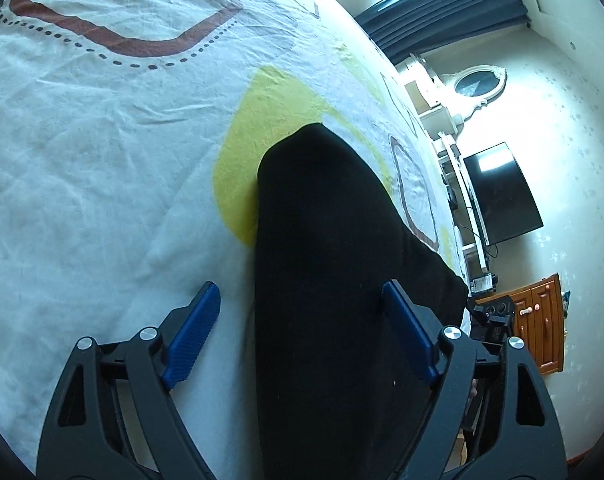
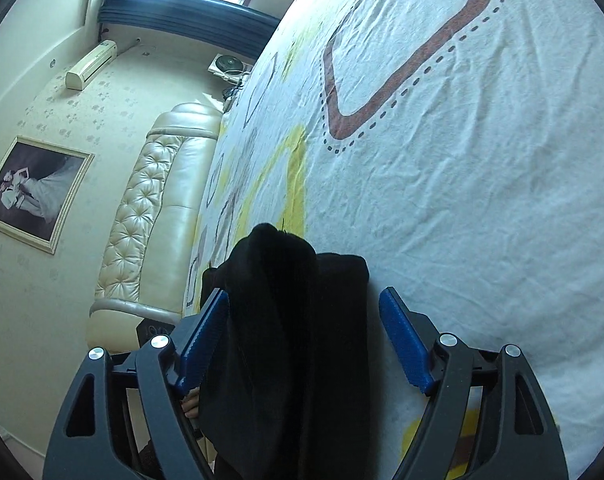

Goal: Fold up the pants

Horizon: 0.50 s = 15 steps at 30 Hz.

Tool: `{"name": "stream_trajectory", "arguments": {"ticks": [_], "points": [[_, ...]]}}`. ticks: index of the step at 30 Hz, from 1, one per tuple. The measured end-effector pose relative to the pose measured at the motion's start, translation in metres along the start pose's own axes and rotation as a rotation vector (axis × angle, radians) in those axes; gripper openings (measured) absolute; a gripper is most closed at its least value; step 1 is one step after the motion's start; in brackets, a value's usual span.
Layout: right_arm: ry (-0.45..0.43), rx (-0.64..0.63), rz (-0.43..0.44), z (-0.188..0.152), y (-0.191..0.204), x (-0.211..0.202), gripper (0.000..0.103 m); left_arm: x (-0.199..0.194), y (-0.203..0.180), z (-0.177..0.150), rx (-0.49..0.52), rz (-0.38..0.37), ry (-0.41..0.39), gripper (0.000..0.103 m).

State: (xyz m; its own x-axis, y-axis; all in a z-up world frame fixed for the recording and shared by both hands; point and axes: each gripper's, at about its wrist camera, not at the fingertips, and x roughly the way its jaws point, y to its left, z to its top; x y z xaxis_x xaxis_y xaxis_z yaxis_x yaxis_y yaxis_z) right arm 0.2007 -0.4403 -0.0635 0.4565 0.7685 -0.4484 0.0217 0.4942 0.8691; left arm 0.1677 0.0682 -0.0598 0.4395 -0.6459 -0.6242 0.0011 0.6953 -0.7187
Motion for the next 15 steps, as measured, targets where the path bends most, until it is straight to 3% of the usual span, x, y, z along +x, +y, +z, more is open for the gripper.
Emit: {"name": "stream_trajectory", "arguments": {"ticks": [6, 7, 8, 9, 15], "points": [[0.003, 0.017, 0.063, 0.005, 0.0, 0.014, 0.073, 0.012, -0.002, 0.024, -0.019, -0.017, 0.015, 0.086], [0.008, 0.007, 0.039, 0.003, -0.001, 0.015, 0.055, 0.014, -0.002, 0.026, -0.02, -0.003, 0.015, 0.075], [0.018, 0.008, 0.016, 0.001, -0.003, 0.018, 0.047, 0.016, -0.002, 0.027, -0.013, 0.023, 0.02, 0.066], [0.013, 0.014, 0.016, -0.001, -0.006, 0.018, 0.045, 0.019, -0.003, 0.028, -0.003, 0.035, 0.035, 0.052], [-0.02, 0.008, -0.001, -0.004, -0.001, 0.019, 0.041, 0.02, -0.02, 0.024, 0.088, 0.134, 0.008, 0.037]]}}
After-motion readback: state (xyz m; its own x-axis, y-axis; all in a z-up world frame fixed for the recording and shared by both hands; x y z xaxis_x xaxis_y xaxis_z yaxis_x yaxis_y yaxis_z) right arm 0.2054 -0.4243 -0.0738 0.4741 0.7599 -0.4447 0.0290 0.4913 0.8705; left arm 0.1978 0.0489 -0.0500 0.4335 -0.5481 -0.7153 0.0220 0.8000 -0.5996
